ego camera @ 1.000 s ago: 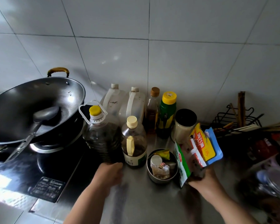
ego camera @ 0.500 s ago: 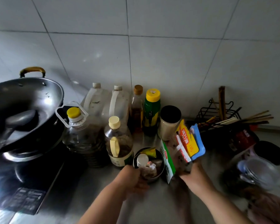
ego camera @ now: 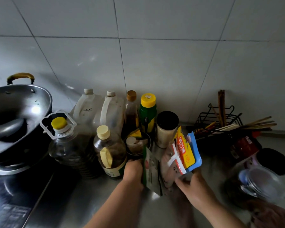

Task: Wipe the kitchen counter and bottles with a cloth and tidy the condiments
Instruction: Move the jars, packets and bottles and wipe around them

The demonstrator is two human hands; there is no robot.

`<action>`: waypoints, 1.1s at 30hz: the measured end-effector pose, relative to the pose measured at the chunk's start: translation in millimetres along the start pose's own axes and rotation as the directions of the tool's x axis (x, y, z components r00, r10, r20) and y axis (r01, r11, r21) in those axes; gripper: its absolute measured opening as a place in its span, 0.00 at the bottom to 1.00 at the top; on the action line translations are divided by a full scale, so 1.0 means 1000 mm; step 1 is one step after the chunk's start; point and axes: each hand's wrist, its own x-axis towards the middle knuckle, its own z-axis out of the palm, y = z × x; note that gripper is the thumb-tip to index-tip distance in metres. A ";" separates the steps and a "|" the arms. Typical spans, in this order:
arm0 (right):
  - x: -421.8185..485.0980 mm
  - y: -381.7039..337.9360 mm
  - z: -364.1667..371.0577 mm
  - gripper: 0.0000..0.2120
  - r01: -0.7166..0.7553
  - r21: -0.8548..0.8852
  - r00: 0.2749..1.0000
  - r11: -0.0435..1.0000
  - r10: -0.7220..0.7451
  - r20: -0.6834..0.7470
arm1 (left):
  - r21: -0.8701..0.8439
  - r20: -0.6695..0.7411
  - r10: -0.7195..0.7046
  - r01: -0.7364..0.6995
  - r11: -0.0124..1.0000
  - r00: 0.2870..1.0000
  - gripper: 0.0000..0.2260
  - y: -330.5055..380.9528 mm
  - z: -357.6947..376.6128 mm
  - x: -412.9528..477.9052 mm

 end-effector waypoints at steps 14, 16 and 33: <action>0.014 -0.011 -0.006 0.30 -0.001 -0.046 1.000 0.999 0.000 -0.017 | 0.743 0.066 0.160 -0.155 0.651 0.985 0.10 -0.005 -0.019 0.000; 0.014 -0.008 0.000 0.38 0.022 0.004 1.000 1.000 -0.022 0.022 | 0.793 0.109 0.344 -0.290 0.536 0.933 0.09 0.002 -0.018 0.003; -0.001 -0.023 0.040 0.30 0.151 -0.253 0.983 0.956 -0.118 0.140 | 0.914 0.139 0.559 -0.323 0.246 0.817 0.12 0.011 -0.047 0.000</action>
